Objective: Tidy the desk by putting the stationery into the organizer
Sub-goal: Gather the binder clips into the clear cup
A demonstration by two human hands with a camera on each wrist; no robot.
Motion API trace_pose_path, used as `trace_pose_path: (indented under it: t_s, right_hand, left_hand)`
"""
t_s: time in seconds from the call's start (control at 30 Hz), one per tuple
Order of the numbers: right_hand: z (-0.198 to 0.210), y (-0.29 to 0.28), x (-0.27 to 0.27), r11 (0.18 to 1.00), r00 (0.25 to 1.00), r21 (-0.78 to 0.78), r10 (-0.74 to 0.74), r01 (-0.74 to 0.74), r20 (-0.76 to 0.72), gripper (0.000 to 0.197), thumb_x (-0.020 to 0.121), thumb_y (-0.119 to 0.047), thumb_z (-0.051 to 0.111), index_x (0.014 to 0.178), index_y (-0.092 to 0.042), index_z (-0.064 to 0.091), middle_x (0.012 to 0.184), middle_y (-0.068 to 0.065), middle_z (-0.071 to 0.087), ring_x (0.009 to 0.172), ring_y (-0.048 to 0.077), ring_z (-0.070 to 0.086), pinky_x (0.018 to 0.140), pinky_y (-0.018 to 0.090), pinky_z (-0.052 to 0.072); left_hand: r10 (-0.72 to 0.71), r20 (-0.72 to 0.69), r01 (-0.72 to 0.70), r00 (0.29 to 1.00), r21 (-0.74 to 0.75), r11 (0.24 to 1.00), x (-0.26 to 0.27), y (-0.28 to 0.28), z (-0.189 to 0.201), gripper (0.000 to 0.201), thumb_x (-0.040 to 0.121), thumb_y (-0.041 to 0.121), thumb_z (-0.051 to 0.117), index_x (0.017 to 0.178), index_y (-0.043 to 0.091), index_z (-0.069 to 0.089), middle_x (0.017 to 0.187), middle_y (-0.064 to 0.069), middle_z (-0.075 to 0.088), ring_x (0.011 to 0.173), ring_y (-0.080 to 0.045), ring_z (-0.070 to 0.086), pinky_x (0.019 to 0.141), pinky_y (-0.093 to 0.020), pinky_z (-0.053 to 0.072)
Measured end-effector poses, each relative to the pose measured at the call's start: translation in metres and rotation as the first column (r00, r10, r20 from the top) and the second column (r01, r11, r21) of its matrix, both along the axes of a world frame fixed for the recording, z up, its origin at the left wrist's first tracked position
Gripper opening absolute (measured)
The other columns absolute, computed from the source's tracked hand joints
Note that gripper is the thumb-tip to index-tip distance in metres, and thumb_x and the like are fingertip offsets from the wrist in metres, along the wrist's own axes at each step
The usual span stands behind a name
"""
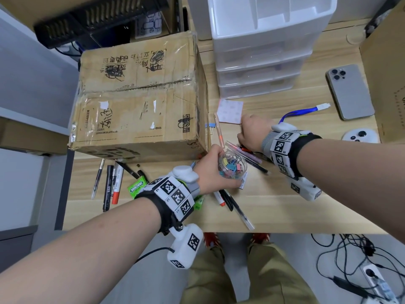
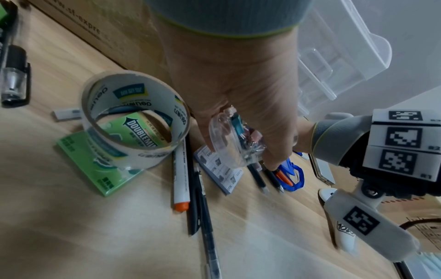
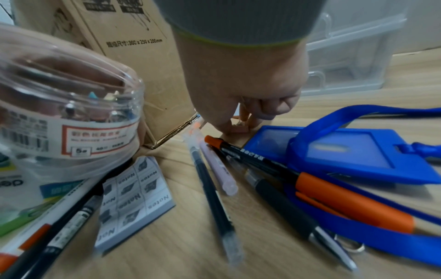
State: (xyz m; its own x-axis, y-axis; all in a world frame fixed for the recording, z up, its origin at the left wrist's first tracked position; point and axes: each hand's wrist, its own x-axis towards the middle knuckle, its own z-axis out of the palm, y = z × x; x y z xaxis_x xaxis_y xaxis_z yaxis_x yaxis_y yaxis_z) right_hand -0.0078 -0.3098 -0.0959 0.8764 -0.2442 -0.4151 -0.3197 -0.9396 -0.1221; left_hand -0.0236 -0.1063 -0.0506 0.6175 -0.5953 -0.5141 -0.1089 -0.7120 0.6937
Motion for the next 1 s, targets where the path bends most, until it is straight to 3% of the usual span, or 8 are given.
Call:
trace_pose_path:
  t_s: [0.17, 0.27, 0.37, 0.47, 0.63, 0.73, 0.83, 1.0]
  right_hand:
    - [0.017, 0.003, -0.004, 0.988, 0.992, 0.105, -0.107, 0.113, -0.064, 0.022, 0.091, -0.028, 0.058, 0.094, -0.008, 0.049, 0.071, 0.003, 0.051, 0.062, 0.022, 0.051, 0.048, 0.028, 0.032]
    - [0.027, 0.004, -0.006, 0.942, 0.977, 0.266, -0.180, 0.204, -0.111, 0.031, 0.092, -0.028, 0.052, 0.069, -0.008, 0.050, 0.062, 0.006, 0.050, 0.065, 0.029, 0.053, 0.051, 0.029, 0.033]
    - [0.040, 0.005, -0.011, 0.725, 0.906, 0.544, -0.332, 0.423, -0.262, 0.026, 0.091, -0.024, 0.046, 0.071, -0.008, 0.053, 0.063, 0.005, 0.051, 0.058, 0.025, 0.047, 0.053, 0.027, 0.034]
    - [0.059, 0.002, -0.019, 0.478, 0.827, 0.676, -0.341, 0.561, -0.446, 0.016, 0.084, -0.013, 0.044, 0.068, -0.012, 0.047, 0.062, 0.004, 0.041, 0.043, 0.016, 0.025, 0.043, 0.017, 0.018]
    - [0.101, 0.008, -0.023, 0.566, 0.867, 0.694, -0.076, 0.444, -0.492, 0.014, 0.087, -0.002, 0.047, 0.079, -0.003, 0.058, 0.050, 0.004, 0.050, 0.045, 0.017, 0.039, 0.041, 0.021, 0.028]
    - [0.115, 0.019, -0.022, 0.597, 0.867, 0.690, -0.017, 0.409, -0.498, 0.014, 0.089, -0.001, 0.048, 0.090, 0.005, 0.060, 0.074, 0.018, 0.061, 0.065, 0.027, 0.058, 0.052, 0.027, 0.051]
    - [0.122, 0.028, -0.020, 0.622, 0.869, 0.676, -0.015, 0.396, -0.494, 0.020, 0.092, -0.002, 0.048, 0.098, 0.010, 0.062, 0.089, 0.023, 0.068, 0.077, 0.029, 0.070, 0.067, 0.030, 0.062]
    - [0.129, 0.036, -0.014, 0.628, 0.875, 0.674, -0.024, 0.390, -0.484, 0.022, 0.093, -0.003, 0.050, 0.106, 0.012, 0.060, 0.095, 0.024, 0.068, 0.082, 0.035, 0.072, 0.074, 0.035, 0.063]
  left_hand:
    - [-0.016, -0.015, 0.016, 1.000, 0.018, 1.000, -0.004, 0.004, 0.006, 0.076, 0.053, 0.049, 0.089, 0.103, 0.022, 0.040, 0.098, 0.006, 0.067, 0.089, -0.012, 0.069, 0.074, -0.041, 0.060]
    - [-0.017, 0.003, 0.017, 1.000, 0.019, 1.000, -0.005, 0.005, 0.009, 0.077, 0.053, 0.048, 0.090, 0.104, 0.019, 0.039, 0.098, 0.003, 0.067, 0.092, -0.016, 0.069, 0.075, -0.043, 0.059]
    - [-0.014, -0.005, 0.014, 1.000, 0.026, 1.000, -0.006, 0.006, 0.007, 0.076, 0.055, 0.045, 0.091, 0.103, 0.019, 0.039, 0.099, 0.002, 0.067, 0.094, -0.018, 0.069, 0.076, -0.043, 0.059]
    - [-0.021, -0.006, 0.021, 1.000, 0.042, 0.999, -0.007, 0.004, 0.008, 0.074, 0.055, 0.050, 0.090, 0.101, 0.023, 0.038, 0.100, 0.003, 0.066, 0.091, -0.014, 0.068, 0.077, -0.041, 0.059]
    - [-0.019, 0.005, 0.018, 1.000, 0.051, 0.999, -0.005, -0.001, 0.013, 0.073, 0.063, 0.045, 0.090, 0.110, 0.018, 0.041, 0.100, 0.005, 0.063, 0.083, -0.006, 0.061, 0.067, -0.024, 0.052]
    - [-0.018, 0.004, 0.018, 1.000, 0.032, 0.999, -0.003, -0.004, 0.015, 0.072, 0.066, 0.040, 0.090, 0.111, 0.015, 0.040, 0.098, 0.004, 0.061, 0.075, -0.001, 0.054, 0.059, -0.015, 0.042]
    - [-0.024, 0.007, 0.023, 1.000, 0.026, 0.999, -0.001, -0.002, 0.014, 0.076, 0.060, 0.047, 0.089, 0.109, 0.014, 0.041, 0.101, -0.002, 0.062, 0.078, -0.009, 0.056, 0.068, -0.029, 0.052]
    - [-0.006, -0.051, 0.005, 0.999, -0.017, 1.000, 0.000, 0.006, 0.014, 0.087, 0.048, 0.057, 0.087, 0.112, 0.019, 0.042, 0.107, -0.002, 0.066, 0.098, -0.018, 0.068, 0.086, -0.046, 0.056]
